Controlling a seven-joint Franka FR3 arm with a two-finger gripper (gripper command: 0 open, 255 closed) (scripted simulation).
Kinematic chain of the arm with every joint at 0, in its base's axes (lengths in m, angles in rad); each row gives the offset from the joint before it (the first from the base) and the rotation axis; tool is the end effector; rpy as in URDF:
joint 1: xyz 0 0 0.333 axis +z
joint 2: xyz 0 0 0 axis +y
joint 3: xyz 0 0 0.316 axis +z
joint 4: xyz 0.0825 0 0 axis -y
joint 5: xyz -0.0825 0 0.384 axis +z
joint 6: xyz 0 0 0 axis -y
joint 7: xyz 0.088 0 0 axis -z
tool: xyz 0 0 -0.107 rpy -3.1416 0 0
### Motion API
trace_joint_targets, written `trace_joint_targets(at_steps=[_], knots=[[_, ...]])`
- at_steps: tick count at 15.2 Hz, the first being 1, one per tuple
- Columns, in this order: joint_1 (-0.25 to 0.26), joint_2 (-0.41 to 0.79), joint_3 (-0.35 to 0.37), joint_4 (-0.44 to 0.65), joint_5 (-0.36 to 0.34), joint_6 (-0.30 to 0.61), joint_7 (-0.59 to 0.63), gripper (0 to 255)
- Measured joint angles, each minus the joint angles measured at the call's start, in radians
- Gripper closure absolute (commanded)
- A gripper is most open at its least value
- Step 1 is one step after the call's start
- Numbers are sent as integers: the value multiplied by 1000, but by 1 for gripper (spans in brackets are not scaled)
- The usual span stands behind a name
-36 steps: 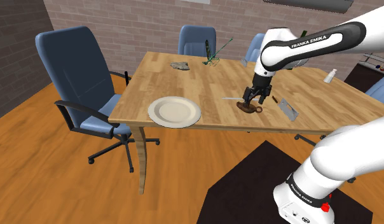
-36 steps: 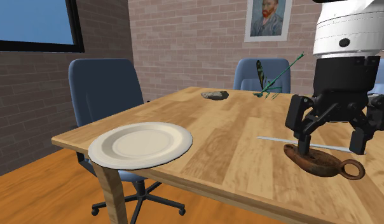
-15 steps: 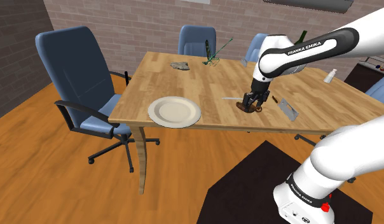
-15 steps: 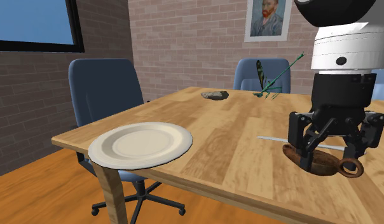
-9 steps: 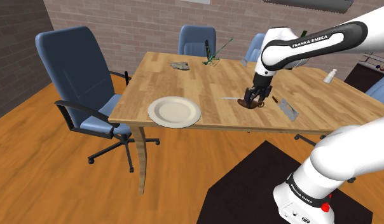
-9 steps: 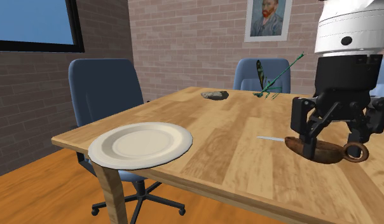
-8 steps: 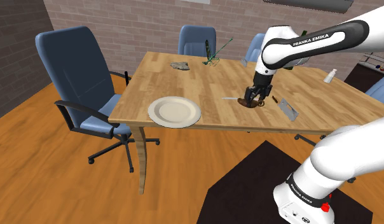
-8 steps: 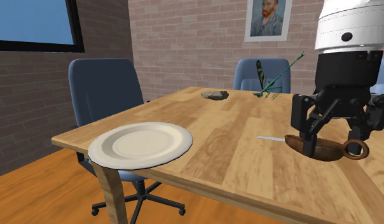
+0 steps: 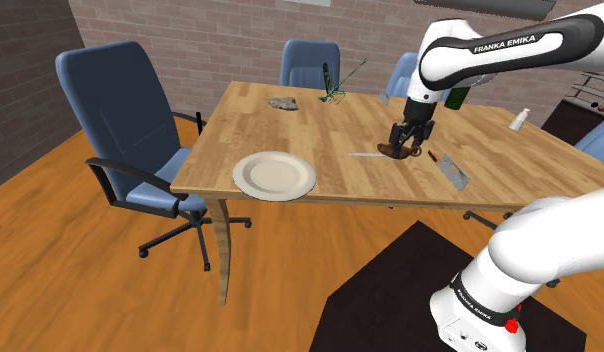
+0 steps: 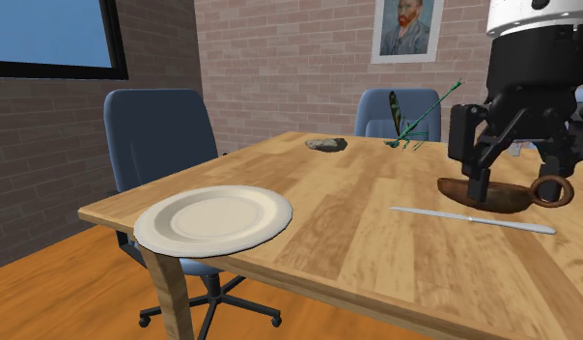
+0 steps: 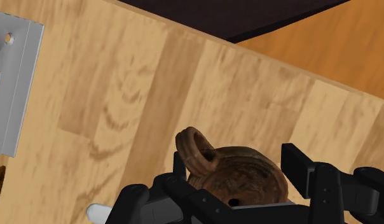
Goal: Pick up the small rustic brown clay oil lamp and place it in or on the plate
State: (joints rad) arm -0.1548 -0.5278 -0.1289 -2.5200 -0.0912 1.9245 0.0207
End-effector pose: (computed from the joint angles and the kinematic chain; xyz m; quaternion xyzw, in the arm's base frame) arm 0.3604 -0.1129 0.4513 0.9915 -0.1246 -0.0360 0.0055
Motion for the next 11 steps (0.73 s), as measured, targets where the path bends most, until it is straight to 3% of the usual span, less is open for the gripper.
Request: trace_joint_targets(at_steps=[3,11], knots=[[6,0,9,26,7,-27,9,255],[94,106,140,118,90,-17,179,255]])
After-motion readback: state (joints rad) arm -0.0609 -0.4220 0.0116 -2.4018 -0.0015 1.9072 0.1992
